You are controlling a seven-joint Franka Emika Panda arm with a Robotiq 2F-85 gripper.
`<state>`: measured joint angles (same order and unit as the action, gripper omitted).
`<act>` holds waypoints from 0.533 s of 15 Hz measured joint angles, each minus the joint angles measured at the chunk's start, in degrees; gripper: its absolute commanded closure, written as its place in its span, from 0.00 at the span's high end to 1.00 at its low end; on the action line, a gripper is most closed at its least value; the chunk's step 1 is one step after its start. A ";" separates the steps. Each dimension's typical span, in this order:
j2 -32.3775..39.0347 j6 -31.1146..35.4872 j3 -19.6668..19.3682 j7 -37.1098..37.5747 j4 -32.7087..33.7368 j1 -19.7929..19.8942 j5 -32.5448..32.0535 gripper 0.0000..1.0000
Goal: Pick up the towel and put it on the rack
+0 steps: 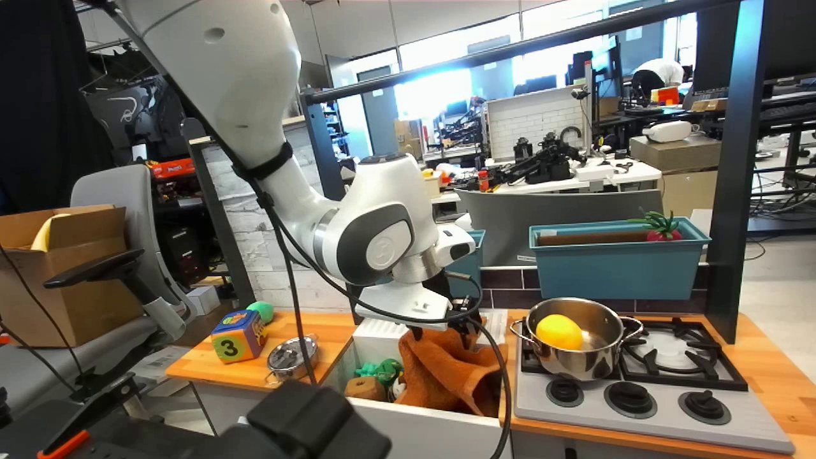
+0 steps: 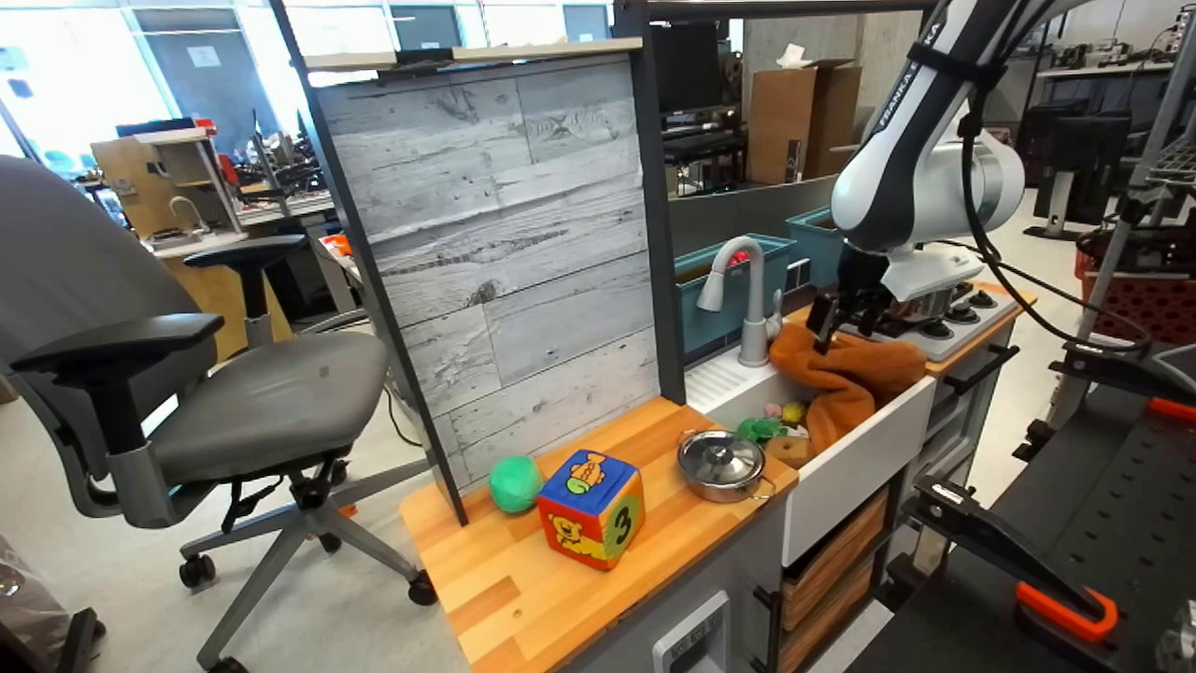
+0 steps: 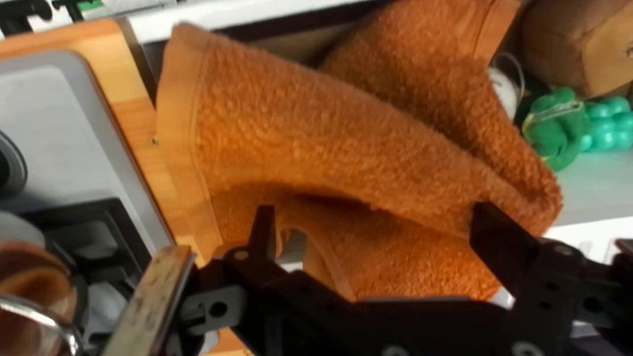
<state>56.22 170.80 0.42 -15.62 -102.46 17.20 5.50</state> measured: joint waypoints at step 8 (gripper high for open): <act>6.09 -0.79 1.59 0.64 8.76 2.42 -2.19 1.00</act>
<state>62.31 170.01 2.01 -14.98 -93.71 19.62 3.32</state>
